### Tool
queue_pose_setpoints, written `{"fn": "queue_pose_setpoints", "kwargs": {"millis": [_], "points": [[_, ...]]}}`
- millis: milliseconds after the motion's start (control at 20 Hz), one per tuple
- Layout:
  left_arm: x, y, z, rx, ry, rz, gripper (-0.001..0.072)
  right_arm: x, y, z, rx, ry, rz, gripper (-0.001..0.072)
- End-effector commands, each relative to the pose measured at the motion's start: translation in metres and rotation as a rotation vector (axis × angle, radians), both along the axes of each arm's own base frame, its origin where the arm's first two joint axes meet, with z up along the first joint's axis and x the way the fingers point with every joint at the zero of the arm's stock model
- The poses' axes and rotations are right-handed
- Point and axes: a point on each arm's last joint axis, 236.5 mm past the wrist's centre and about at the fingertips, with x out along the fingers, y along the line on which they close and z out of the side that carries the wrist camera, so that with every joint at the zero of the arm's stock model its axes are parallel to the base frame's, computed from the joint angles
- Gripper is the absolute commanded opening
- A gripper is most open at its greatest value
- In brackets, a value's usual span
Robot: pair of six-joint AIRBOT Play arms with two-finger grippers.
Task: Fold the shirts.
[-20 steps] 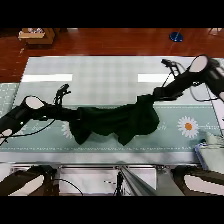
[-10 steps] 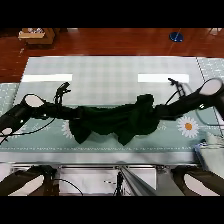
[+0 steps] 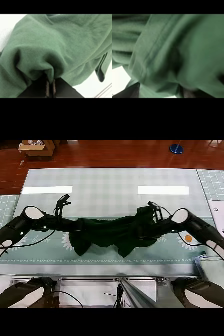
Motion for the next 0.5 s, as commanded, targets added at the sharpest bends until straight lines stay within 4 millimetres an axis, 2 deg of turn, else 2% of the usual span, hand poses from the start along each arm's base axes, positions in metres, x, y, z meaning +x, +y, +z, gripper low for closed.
{"fn": "queue_pose_setpoints", "kwargs": {"millis": [0, 50, 100, 150, 200, 300, 400, 450], "points": [[0.000, 0.000, 0.000, 0.000, 0.000, -0.001, 0.0035, 0.004, 0.016, -0.014, 0.007, -0.005, -0.019, 0.0549], [0.000, 0.000, 0.000, 0.001, -0.003, -0.004, 0.0035, 0.006, 0.018, -0.016, 0.003, -0.016, -0.028, 0.0405], [0.000, 0.000, 0.000, 0.003, -0.014, -0.017, 0.0035, 0.010, 0.018, -0.016, 0.002, -0.028, -0.038, 0.0198], [0.000, 0.000, 0.000, 0.005, -0.022, -0.026, 0.0035, 0.013, 0.017, -0.014, 0.003, -0.033, -0.044, 0.0055], [0.001, 0.001, 0.001, 0.007, -0.032, -0.034, 0.0034, 0.016, 0.017, -0.010, 0.009, -0.036, -0.046, 0.0028], [0.007, 0.002, 0.011, 0.003, -0.053, -0.037, 0.0034, 0.025, 0.015, 0.013, 0.030, -0.076, -0.023, 0.0028], [0.018, 0.005, 0.039, -0.015, -0.102, -0.046, 0.0033, 0.038, 0.013, 0.059, 0.073, -0.176, 0.012, 0.0028], [0.027, 0.009, 0.062, -0.024, -0.151, -0.046, 0.0033, 0.046, 0.011, 0.091, 0.099, -0.242, 0.016, 0.0028]]}}
